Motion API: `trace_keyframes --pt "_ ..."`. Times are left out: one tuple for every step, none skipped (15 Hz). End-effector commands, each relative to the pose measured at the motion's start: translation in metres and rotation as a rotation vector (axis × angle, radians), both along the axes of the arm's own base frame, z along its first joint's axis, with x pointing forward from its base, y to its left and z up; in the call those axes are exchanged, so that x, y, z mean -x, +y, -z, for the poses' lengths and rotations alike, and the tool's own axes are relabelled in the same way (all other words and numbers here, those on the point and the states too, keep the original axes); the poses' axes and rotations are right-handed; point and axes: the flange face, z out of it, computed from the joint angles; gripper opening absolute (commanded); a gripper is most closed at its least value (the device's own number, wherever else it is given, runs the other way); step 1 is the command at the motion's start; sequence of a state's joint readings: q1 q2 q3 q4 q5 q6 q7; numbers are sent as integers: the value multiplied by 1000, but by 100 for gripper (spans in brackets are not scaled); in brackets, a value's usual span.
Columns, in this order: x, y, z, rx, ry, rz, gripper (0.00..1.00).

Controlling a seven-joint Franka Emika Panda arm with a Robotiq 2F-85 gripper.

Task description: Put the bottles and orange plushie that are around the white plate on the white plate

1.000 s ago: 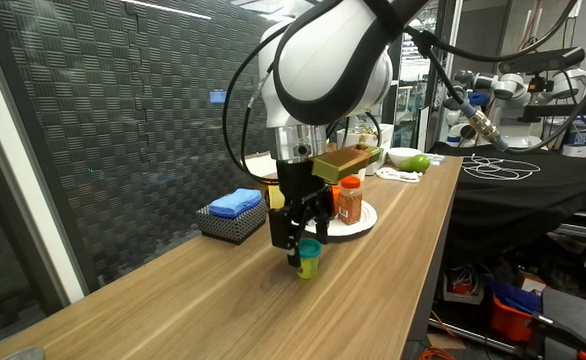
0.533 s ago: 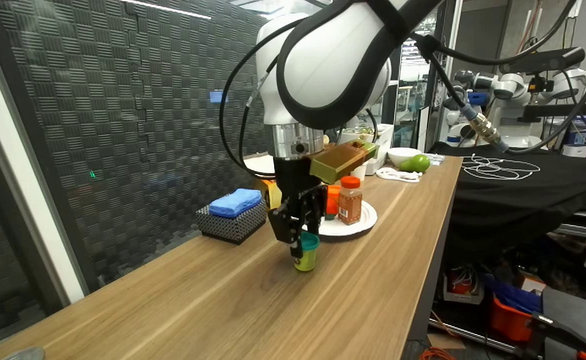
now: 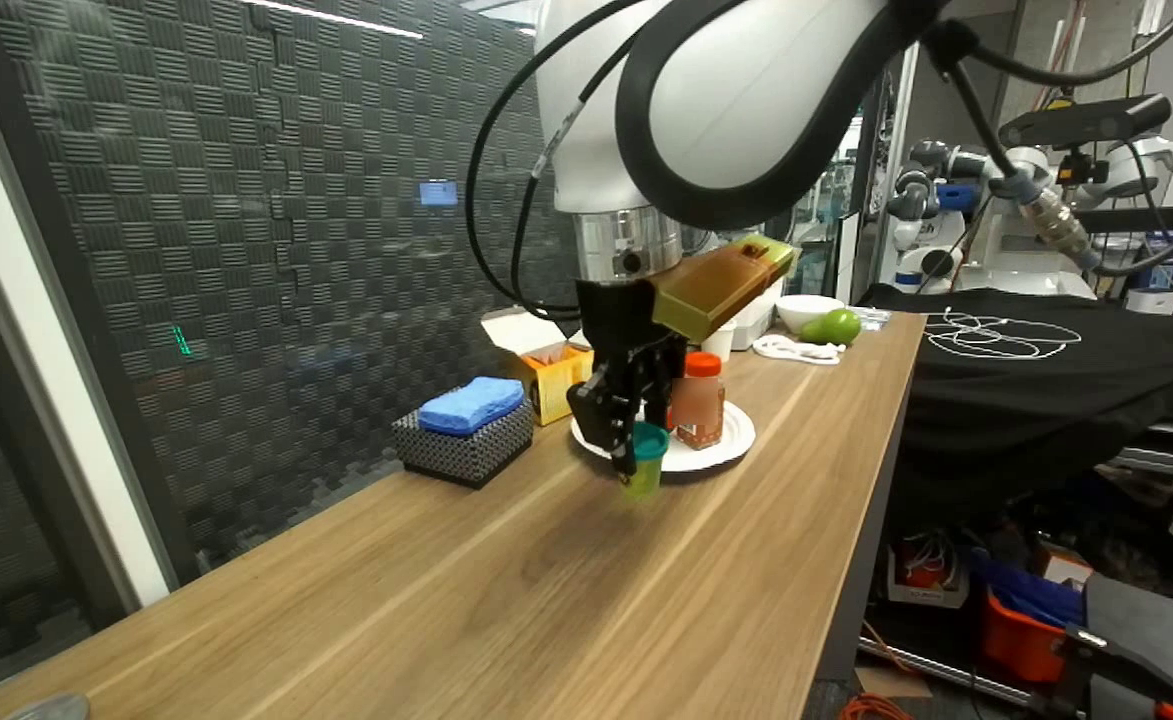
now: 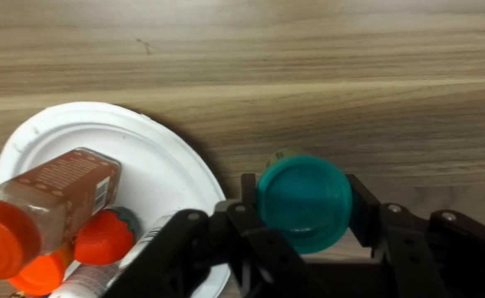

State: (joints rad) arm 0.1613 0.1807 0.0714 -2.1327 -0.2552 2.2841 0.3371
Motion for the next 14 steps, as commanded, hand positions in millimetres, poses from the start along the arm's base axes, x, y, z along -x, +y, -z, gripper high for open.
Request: trace_keyframes --pt "13 -19 -17 59 -47 56 28" --pt "11 -28 -17 71 -55 81 28" --pt "8 -35 -16 82 -60 104 28" --pt "4 -43 -15 89 -67 126 28" --pt "1 -52 -12 104 -65 145 28" --pt "-3 -60 -10 112 -69 165 28" --pt "-5 -68 -9 117 -71 182 28" --pt "-8 -76 -8 120 -72 201 28" --pt "-11 -82 -7 118 -72 217 28" --pt "-13 -87 -7 111 -71 229 28" --pt "-15 -90 -9 105 -73 235 28" --pt "-16 -91 -10 98 -74 237 28" --pt "-17 -90 -12 90 -77 235 28" --pt "-18 -88 -13 84 -81 231 28"
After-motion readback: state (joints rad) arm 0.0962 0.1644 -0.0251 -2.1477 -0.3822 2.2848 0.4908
